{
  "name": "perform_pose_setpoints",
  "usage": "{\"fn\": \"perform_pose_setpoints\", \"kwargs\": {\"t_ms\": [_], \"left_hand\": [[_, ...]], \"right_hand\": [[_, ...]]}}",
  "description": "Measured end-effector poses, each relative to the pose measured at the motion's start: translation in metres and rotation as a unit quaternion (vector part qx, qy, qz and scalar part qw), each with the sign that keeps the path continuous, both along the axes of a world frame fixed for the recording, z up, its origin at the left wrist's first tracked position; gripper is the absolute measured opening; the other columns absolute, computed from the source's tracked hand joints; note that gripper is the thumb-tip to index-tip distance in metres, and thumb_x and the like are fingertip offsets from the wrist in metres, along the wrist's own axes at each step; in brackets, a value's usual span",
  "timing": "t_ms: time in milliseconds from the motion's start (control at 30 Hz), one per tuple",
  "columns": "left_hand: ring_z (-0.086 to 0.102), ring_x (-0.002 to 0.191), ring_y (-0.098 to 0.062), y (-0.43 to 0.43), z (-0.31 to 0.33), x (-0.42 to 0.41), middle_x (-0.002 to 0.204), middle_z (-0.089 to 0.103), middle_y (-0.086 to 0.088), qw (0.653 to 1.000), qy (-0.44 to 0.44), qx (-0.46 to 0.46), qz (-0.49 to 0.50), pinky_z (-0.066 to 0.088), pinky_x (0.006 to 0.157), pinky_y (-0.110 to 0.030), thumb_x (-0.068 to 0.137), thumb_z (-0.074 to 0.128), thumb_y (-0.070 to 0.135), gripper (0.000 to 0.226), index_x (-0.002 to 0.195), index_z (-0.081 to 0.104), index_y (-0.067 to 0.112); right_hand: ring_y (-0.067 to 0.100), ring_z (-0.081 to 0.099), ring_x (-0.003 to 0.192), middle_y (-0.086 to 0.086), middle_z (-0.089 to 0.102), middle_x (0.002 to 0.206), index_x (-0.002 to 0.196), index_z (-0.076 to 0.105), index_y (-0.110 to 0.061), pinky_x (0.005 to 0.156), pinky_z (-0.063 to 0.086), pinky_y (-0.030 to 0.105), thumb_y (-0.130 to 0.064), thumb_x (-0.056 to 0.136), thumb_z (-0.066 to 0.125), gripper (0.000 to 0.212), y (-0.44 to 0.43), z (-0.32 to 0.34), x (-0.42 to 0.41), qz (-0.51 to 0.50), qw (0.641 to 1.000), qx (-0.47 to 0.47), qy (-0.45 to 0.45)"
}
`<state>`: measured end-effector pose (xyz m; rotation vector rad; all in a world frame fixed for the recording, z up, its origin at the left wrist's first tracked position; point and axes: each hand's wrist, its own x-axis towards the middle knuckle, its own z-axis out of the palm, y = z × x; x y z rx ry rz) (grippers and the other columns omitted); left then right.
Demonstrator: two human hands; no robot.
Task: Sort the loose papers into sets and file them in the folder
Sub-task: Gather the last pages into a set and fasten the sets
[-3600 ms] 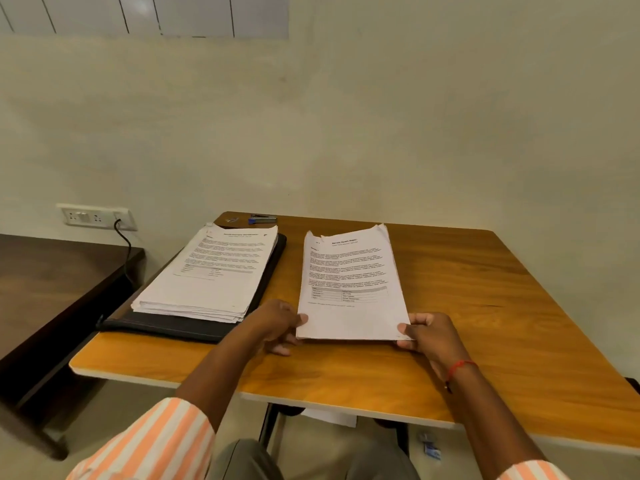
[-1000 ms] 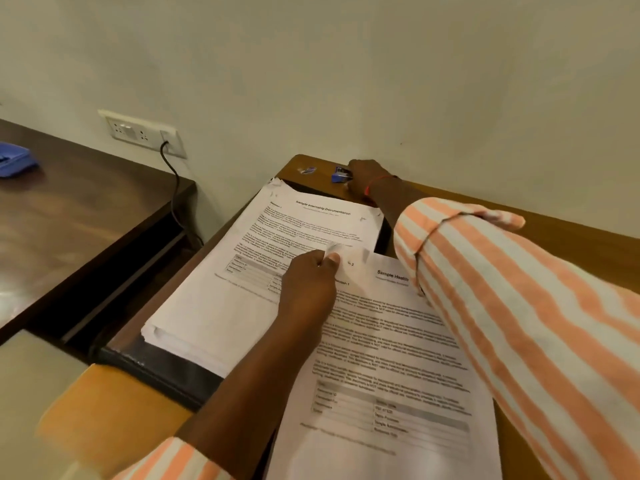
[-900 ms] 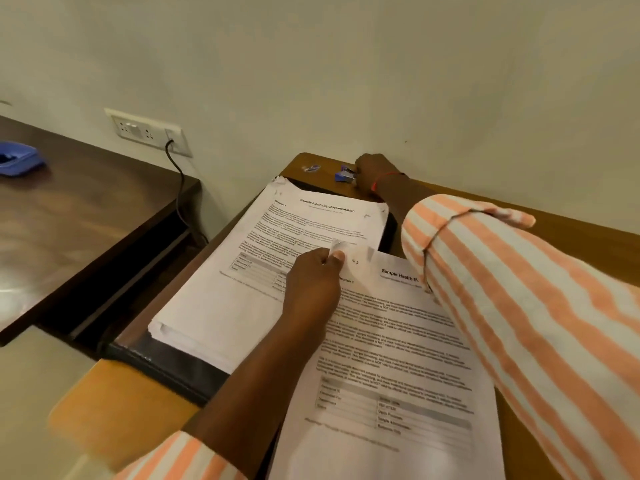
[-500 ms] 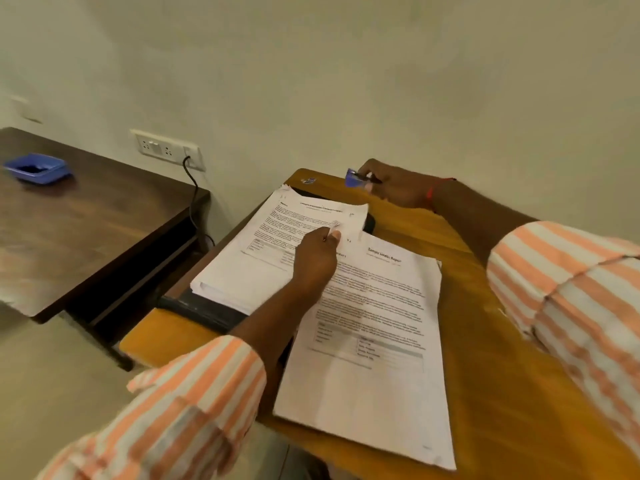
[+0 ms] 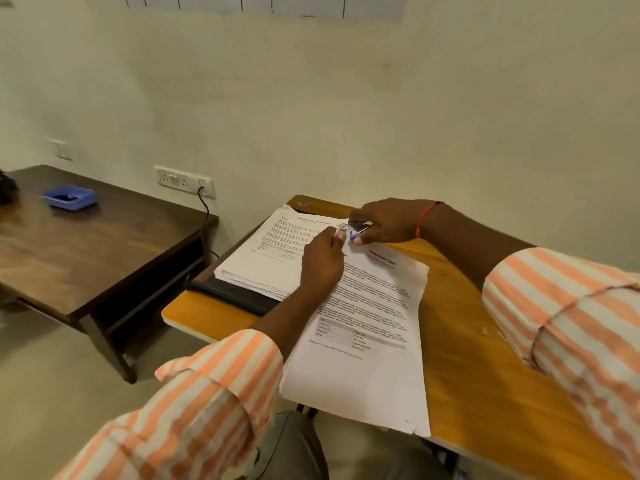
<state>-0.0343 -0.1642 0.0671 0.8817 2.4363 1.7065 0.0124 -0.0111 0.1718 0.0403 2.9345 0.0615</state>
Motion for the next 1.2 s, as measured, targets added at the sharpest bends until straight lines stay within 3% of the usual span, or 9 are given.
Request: {"fn": "perform_pose_setpoints", "kwargs": {"t_ms": [100, 233, 467, 533, 667, 833, 1033, 1100, 1200], "left_hand": [[0.052, 0.071, -0.008, -0.003, 0.003, 0.005, 0.080, 0.055, 0.007, 1.000, 0.027, -0.010, -0.002, 0.032, 0.057, -0.021, 0.108, 0.043, 0.036, 0.022, 0.099, 0.052, 0.019], [0.058, 0.071, -0.010, -0.006, -0.001, 0.010, 0.085, 0.061, 0.000, 0.998, 0.059, -0.030, -0.001, 0.038, 0.056, -0.025, 0.106, 0.048, 0.036, 0.022, 0.114, 0.047, 0.016], [0.063, 0.077, -0.021, -0.007, -0.001, 0.014, 0.092, 0.065, -0.008, 0.996, 0.074, -0.046, -0.023, 0.043, 0.060, -0.029, 0.103, 0.054, 0.020, 0.017, 0.115, 0.043, 0.017], [0.063, 0.076, -0.022, -0.008, -0.002, 0.015, 0.091, 0.065, -0.009, 0.994, 0.088, -0.046, -0.033, 0.041, 0.058, -0.027, 0.102, 0.055, 0.017, 0.017, 0.114, 0.042, 0.016], [0.061, 0.072, -0.017, -0.009, -0.003, 0.017, 0.088, 0.065, -0.007, 0.992, 0.104, -0.048, -0.046, 0.037, 0.055, -0.024, 0.103, 0.055, 0.019, 0.015, 0.110, 0.042, 0.018], [0.062, 0.074, -0.021, -0.009, -0.001, 0.018, 0.088, 0.064, -0.008, 0.991, 0.103, -0.048, -0.075, 0.040, 0.057, -0.026, 0.104, 0.053, 0.020, 0.013, 0.110, 0.042, 0.017], [0.068, 0.078, -0.026, -0.011, -0.003, 0.019, 0.089, 0.067, -0.010, 0.993, 0.059, -0.004, -0.106, 0.056, 0.068, -0.044, 0.106, 0.048, 0.027, 0.010, 0.107, 0.041, 0.020], [0.066, 0.075, -0.024, -0.010, -0.006, 0.020, 0.088, 0.067, -0.009, 0.993, 0.063, 0.000, -0.097, 0.053, 0.063, -0.041, 0.106, 0.048, 0.027, 0.010, 0.106, 0.042, 0.019], [0.061, 0.071, -0.019, -0.009, -0.011, 0.020, 0.084, 0.063, -0.007, 0.995, 0.068, -0.011, -0.073, 0.042, 0.057, -0.025, 0.105, 0.050, 0.020, 0.010, 0.104, 0.040, 0.018]], "right_hand": [[0.020, 0.055, 0.100, -0.001, 0.058, 0.112, 0.125, 0.053, -0.022, 0.090, 0.044, 0.037, -0.055, 0.097, 0.054, 0.043, -0.006, 0.000, 0.009, 0.010, 1.000, 0.023, 0.002], [0.020, 0.054, 0.101, 0.003, 0.061, 0.118, 0.129, 0.053, -0.020, 0.092, 0.045, 0.038, -0.055, 0.097, 0.054, 0.048, -0.009, 0.007, 0.015, 0.019, 0.999, 0.029, 0.002], [0.020, 0.053, 0.104, 0.002, 0.059, 0.116, 0.132, 0.054, -0.021, 0.088, 0.041, 0.034, -0.053, 0.097, 0.055, 0.047, -0.012, 0.012, 0.019, 0.041, 0.999, 0.027, 0.008], [0.021, 0.055, 0.108, 0.003, 0.061, 0.122, 0.134, 0.055, -0.021, 0.094, 0.043, 0.037, -0.051, 0.097, 0.056, 0.048, -0.011, 0.012, 0.021, 0.041, 0.999, 0.016, 0.010], [0.024, 0.055, 0.118, 0.004, 0.060, 0.135, 0.139, 0.054, -0.022, 0.103, 0.044, 0.042, -0.052, 0.096, 0.056, 0.051, -0.011, 0.011, 0.025, 0.035, 0.999, 0.016, 0.008], [0.025, 0.057, 0.113, 0.006, 0.063, 0.130, 0.136, 0.056, -0.018, 0.101, 0.044, 0.043, -0.052, 0.097, 0.055, 0.052, -0.009, 0.009, 0.028, 0.039, 0.998, 0.037, 0.016], [0.020, 0.057, 0.104, 0.001, 0.066, 0.119, 0.128, 0.060, -0.022, 0.095, 0.037, 0.038, -0.054, 0.097, 0.053, 0.045, -0.007, 0.007, 0.027, 0.054, 0.995, 0.081, 0.023], [0.020, 0.056, 0.101, 0.002, 0.067, 0.115, 0.125, 0.061, -0.021, 0.093, 0.036, 0.037, -0.054, 0.097, 0.053, 0.044, -0.008, 0.005, 0.026, 0.059, 0.994, 0.085, 0.025], [0.017, 0.054, 0.098, 0.001, 0.066, 0.117, 0.127, 0.061, -0.022, 0.091, 0.033, 0.033, -0.050, 0.099, 0.052, 0.040, -0.011, 0.004, 0.024, 0.068, 0.992, 0.098, 0.028]]}}
